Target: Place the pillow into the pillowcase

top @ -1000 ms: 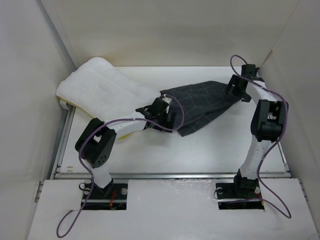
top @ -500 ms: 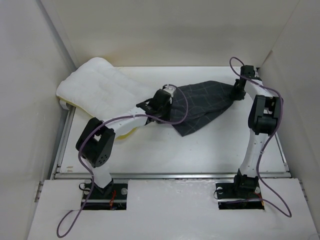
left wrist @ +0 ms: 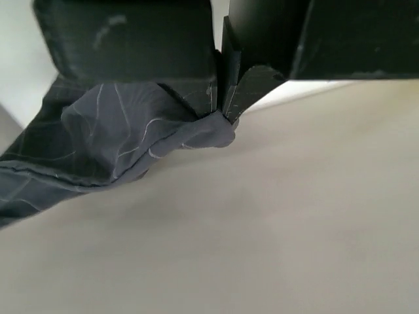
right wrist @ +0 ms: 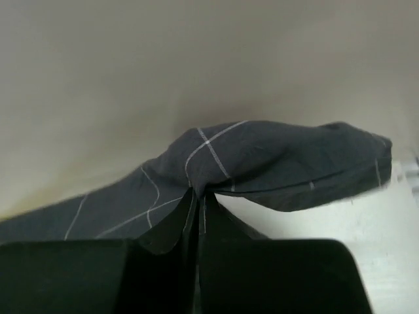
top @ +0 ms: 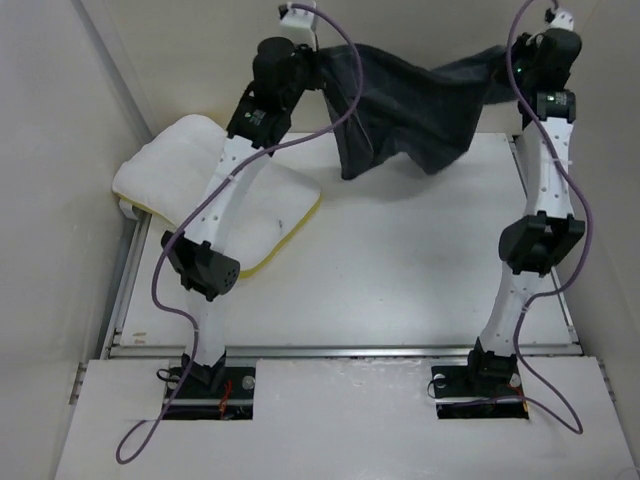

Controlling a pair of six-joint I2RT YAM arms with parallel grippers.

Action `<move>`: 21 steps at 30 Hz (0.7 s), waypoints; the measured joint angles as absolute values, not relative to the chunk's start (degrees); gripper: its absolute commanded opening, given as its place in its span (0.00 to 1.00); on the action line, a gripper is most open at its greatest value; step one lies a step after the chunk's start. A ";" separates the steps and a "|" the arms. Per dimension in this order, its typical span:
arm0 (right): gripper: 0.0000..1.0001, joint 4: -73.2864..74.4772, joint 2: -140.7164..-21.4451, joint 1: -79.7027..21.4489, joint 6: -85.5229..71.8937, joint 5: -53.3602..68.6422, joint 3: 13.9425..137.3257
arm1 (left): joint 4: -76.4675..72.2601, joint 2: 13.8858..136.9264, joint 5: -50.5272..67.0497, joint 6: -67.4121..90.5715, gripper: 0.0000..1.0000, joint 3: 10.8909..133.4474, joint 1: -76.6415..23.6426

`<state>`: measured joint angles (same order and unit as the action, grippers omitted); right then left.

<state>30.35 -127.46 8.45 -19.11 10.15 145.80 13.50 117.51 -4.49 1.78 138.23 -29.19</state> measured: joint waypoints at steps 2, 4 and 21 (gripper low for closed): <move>0.00 26.68 -121.69 8.58 -19.33 11.05 143.50 | 11.64 113.89 -4.56 0.36 0.00 136.35 -27.88; 0.00 24.18 -116.49 8.75 -19.38 11.86 140.73 | 10.48 108.60 -3.62 -0.62 0.00 130.39 -27.68; 0.87 25.08 -103.57 16.40 -16.16 7.01 83.31 | 11.97 91.98 13.34 3.33 1.00 68.95 -50.17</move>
